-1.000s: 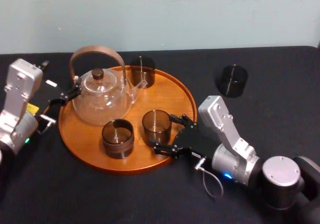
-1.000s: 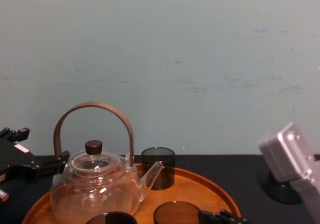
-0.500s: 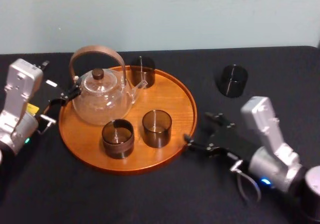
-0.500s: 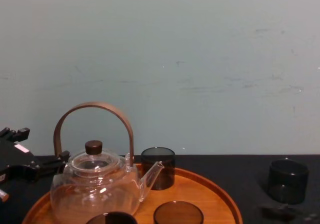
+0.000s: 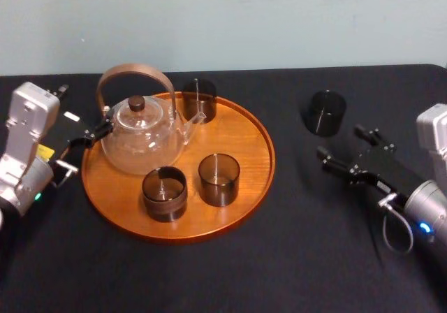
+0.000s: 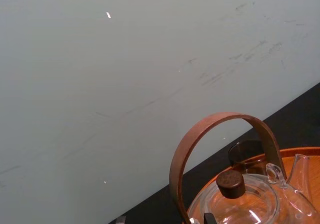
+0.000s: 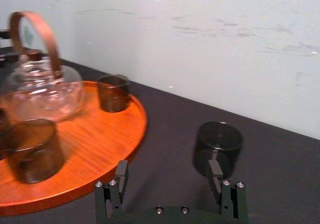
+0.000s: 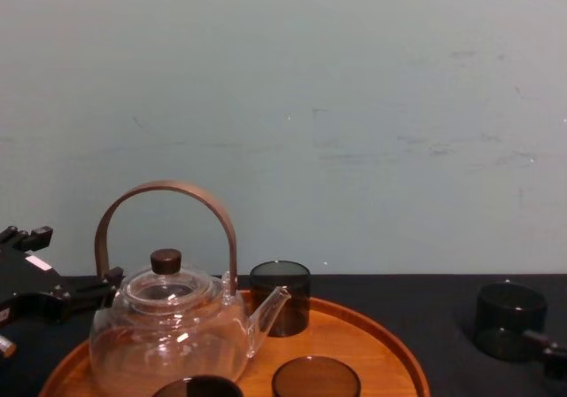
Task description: Pick up the glass from the table and place it on the tray.
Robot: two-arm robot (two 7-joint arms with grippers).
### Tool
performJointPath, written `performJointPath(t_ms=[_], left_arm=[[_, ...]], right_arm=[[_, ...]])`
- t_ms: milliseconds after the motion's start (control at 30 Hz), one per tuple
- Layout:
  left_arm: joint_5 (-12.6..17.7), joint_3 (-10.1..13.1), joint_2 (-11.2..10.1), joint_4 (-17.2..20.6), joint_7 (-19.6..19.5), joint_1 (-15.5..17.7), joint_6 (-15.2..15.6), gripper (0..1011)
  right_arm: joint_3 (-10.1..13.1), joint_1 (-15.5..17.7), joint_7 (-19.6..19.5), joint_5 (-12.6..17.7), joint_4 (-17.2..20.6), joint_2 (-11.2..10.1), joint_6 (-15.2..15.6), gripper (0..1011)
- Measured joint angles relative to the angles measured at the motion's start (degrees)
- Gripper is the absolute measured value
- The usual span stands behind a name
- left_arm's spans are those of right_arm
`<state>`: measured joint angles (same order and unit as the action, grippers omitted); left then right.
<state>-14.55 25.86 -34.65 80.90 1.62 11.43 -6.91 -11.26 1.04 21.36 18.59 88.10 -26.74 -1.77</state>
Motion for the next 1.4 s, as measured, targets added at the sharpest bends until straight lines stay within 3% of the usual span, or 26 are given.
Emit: performJointPath(t_ms=[300, 800, 1400], left_arm=[[0.00, 0.00, 0.00, 0.00, 0.00, 0.00, 0.00, 1010], [0.00, 0.00, 0.00, 0.00, 0.00, 0.00, 0.00, 1010], [0.00, 0.00, 0.00, 0.00, 0.00, 0.00, 0.00, 1010]], right_arm=[[1.67, -3.20, -0.57, 0.85, -4.48, 1.11, 0.85, 1002], [1.95, -6.17, -0.69, 0.91, -9.04, 2.12, 2.07, 1002], [-0.49, -14.87, 0.61, -0.12, -18.08, 3.95, 4.43, 1002]])
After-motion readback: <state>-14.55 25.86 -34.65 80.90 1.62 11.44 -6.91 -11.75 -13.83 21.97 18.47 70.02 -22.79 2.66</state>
